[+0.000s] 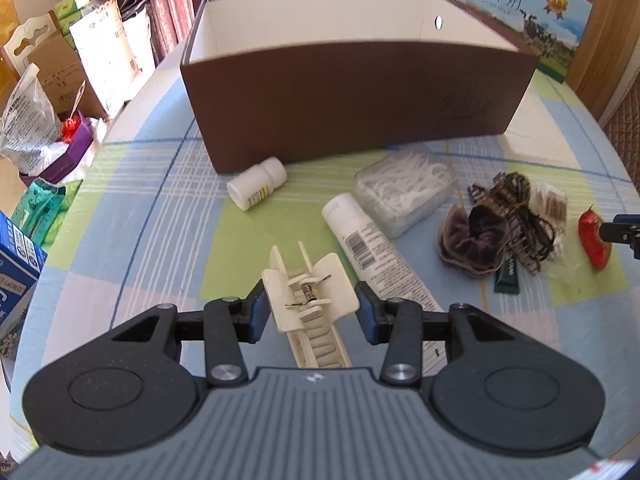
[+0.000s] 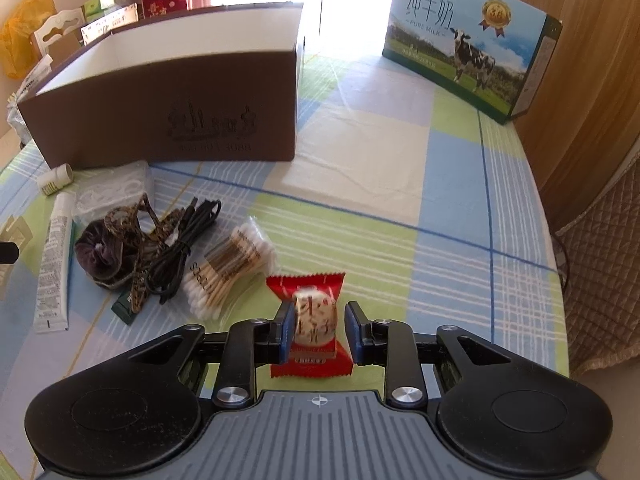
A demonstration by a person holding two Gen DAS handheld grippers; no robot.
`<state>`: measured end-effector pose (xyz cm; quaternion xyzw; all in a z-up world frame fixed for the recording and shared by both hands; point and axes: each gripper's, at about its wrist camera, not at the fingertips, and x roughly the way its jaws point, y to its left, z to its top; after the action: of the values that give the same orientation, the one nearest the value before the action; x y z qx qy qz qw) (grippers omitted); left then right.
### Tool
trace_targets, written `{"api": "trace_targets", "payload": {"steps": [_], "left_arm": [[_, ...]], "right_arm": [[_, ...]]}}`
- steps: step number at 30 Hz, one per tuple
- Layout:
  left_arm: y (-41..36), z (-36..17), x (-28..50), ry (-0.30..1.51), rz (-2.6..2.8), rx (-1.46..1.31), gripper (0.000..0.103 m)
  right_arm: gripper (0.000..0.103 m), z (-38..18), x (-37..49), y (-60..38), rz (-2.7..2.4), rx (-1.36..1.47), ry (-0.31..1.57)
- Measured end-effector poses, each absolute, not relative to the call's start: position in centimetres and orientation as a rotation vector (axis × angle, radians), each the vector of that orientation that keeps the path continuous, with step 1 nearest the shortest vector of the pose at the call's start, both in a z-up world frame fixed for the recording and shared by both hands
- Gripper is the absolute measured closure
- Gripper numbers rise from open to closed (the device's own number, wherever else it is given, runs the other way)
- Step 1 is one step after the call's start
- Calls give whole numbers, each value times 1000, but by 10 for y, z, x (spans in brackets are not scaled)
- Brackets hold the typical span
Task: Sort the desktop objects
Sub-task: 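Carry the snack packet and hair clip with both tools into the brown box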
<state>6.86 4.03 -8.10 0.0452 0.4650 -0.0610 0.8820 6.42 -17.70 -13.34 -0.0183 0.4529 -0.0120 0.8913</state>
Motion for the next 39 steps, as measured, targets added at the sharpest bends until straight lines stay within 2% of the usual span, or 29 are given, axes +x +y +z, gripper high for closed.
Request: {"api": "trace_targets", "payload": {"steps": [7,15,17,18,19,23,29,30,31,39], "left_arm": [[37,-58,69,906,-140,88,64],[37,-54,67,908,-140,77,64],[37,-56,67,916,-138,76,64],[37,-57,67,918,-138,76,64],[37,-57,67,920,-139,75,64],[36,-60,68,928,-140,78,64],[34,-62,71,934,-144,80,64],[33,-62,71,935,-145,80,64],[33,-62,71,936,-146,78,64],[29,-53,76,918,-167,80,64]], "right_arm": [[85,-119,68,-174,4,-16,906],[83,-118,68,-178,40,6,912],[67,-123,68,-180,42,10,927],[42,-126,67,-181,47,7,930],[31,-128,67,-181,47,-2,929],[32,-142,69,-181,55,-41,947],[62,-159,77,-190,51,-15,989],[73,-160,77,-191,53,-14,996],[78,-161,77,-192,61,-10,1002],[80,-138,77,-191,88,33,962]]}}
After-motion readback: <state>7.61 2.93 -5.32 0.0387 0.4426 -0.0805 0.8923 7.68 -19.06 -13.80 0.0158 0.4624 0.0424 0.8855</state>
